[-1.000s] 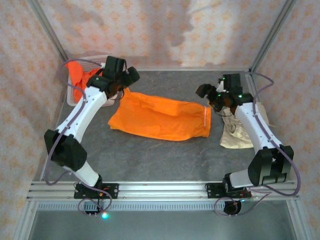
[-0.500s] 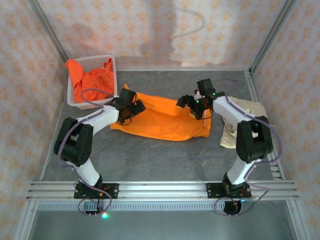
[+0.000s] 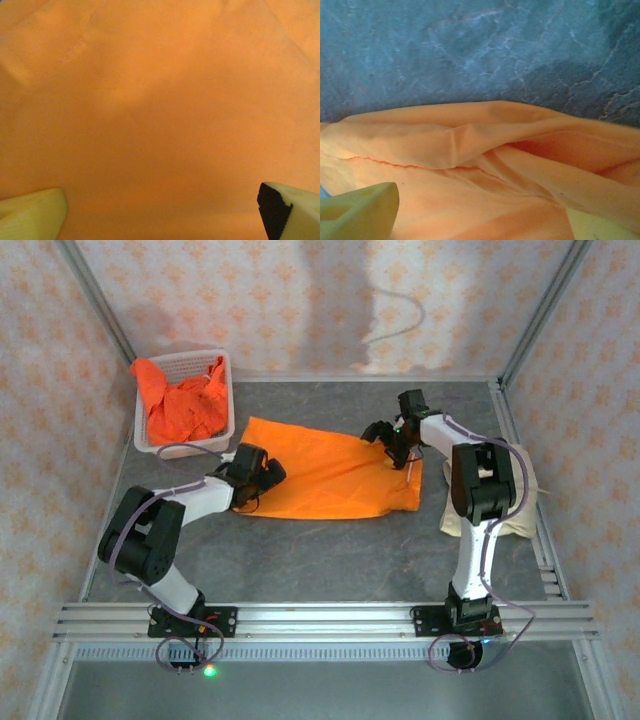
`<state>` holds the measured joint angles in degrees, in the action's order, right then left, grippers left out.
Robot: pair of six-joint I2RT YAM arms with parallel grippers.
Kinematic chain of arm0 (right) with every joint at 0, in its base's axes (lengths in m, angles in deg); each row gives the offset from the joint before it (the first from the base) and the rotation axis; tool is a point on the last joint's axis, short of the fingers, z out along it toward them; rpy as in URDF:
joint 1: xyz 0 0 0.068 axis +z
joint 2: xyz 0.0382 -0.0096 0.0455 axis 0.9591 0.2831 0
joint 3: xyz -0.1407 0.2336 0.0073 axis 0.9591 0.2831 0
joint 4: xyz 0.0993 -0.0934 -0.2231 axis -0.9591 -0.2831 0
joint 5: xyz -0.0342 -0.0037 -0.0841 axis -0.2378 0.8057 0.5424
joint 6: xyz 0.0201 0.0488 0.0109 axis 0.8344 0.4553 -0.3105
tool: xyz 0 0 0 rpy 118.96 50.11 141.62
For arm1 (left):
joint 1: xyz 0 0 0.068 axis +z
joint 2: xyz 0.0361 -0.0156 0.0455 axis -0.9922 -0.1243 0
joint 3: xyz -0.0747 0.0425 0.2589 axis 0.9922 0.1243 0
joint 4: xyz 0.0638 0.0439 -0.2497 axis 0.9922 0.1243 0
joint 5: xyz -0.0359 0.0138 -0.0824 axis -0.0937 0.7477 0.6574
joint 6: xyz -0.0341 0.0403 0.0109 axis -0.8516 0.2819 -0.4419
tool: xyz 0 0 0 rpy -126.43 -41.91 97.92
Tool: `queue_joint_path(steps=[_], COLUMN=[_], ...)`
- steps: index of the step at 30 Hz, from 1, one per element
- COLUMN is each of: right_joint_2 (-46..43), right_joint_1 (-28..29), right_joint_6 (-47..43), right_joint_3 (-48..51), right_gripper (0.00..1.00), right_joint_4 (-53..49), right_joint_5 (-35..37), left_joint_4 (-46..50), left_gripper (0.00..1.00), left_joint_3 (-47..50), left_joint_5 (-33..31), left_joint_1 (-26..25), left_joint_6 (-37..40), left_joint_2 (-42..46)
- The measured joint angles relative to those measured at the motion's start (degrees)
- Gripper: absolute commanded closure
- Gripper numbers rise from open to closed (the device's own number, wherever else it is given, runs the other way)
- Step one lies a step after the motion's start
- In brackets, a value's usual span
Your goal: Fold and stack the shorts
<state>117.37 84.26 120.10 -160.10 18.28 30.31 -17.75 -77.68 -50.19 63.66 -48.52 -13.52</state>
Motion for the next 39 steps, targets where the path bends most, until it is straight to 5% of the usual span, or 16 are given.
queue_joint_path(steps=[10, 17, 22, 39], right_joint_2=[-6.9, -30.0, -41.2, -29.6], right_joint_1=[0.4, 3.6, 4.2, 1.5], right_joint_6=[-2.0, -5.2, -5.6, -7.8], right_joint_3=[7.1, 13.6, 20.0, 37.1], right_gripper=[0.12, 0.10, 0.10, 0.11], right_joint_4=[1.1, 0.2, 0.6, 1.6], right_joint_5=[-2.8, -3.5, -4.0, -1.9], left_joint_4=[-0.1, 10.8, 12.0, 2.4], left_gripper=[0.00, 0.00, 0.00, 0.00], left_joint_3=[9.6, 5.0, 0.3, 17.4], left_joint_5=[-4.2, -6.5, -7.8, -12.3], left_joint_1=[-7.8, -8.5, -8.5, -7.0], left_joint_6=[-5.4, -5.9, -4.7, -4.2], left_joint_2=[10.6, 26.9, 30.6, 18.3])
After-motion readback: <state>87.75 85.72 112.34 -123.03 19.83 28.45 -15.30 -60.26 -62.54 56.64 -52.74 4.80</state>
